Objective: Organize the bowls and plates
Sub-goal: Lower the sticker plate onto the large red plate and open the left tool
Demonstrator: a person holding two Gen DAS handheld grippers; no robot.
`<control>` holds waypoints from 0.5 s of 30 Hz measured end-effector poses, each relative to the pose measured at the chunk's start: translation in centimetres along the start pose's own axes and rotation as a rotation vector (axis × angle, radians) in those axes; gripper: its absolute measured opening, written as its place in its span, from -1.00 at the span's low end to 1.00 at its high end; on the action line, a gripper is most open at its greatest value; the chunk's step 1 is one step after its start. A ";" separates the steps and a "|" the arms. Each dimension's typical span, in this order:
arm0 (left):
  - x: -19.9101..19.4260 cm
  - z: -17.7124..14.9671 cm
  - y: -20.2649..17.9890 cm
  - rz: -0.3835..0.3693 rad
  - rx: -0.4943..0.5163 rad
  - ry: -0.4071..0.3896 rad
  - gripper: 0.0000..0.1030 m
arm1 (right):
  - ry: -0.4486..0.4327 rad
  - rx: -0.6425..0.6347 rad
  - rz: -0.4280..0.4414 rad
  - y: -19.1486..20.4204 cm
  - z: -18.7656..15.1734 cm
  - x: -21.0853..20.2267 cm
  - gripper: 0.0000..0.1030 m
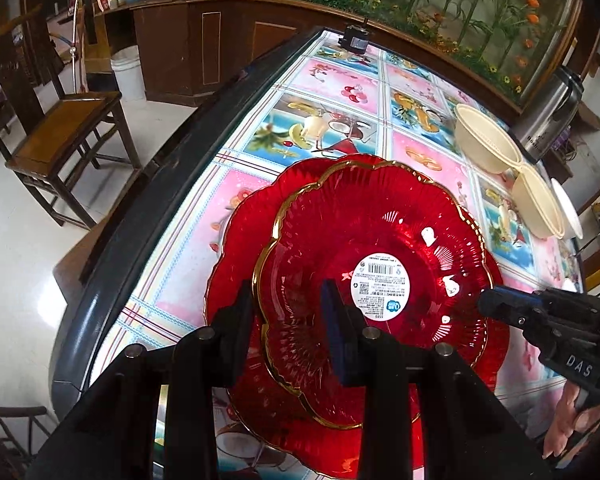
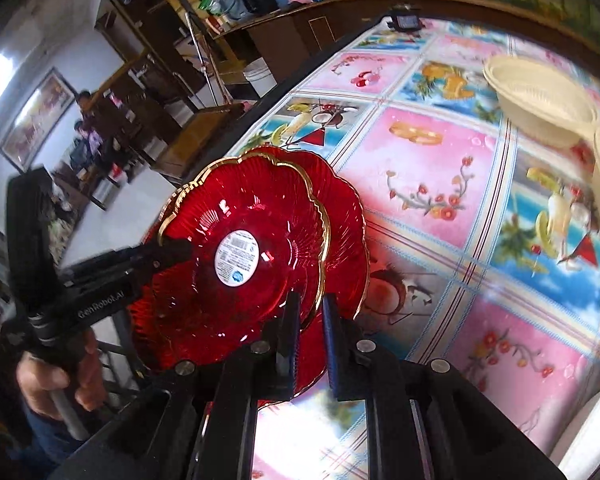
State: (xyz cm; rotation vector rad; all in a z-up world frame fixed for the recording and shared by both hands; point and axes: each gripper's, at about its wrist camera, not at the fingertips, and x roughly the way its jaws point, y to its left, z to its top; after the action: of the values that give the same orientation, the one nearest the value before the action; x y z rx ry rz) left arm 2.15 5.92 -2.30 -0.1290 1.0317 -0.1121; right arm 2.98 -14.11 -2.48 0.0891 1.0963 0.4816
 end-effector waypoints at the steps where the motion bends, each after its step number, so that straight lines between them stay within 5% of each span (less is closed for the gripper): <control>1: 0.1 0.0 0.0 0.007 0.000 0.005 -0.40 | -0.003 -0.017 -0.018 0.3 0.1 0.0 -0.75; 8: 0.4 -0.1 -0.8 0.049 0.046 0.011 -0.18 | -0.021 -0.140 -0.145 2.2 -0.2 0.5 -0.71; 15: 0.4 0.1 -1.0 0.042 0.053 0.017 -0.07 | -0.019 -0.150 -0.145 2.4 -0.3 0.5 -0.63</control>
State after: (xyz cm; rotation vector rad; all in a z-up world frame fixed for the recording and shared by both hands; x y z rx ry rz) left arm 2.37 4.84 -2.46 -0.0580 1.0471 -0.1023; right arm 2.14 -11.74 -2.31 -0.1161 1.0366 0.4302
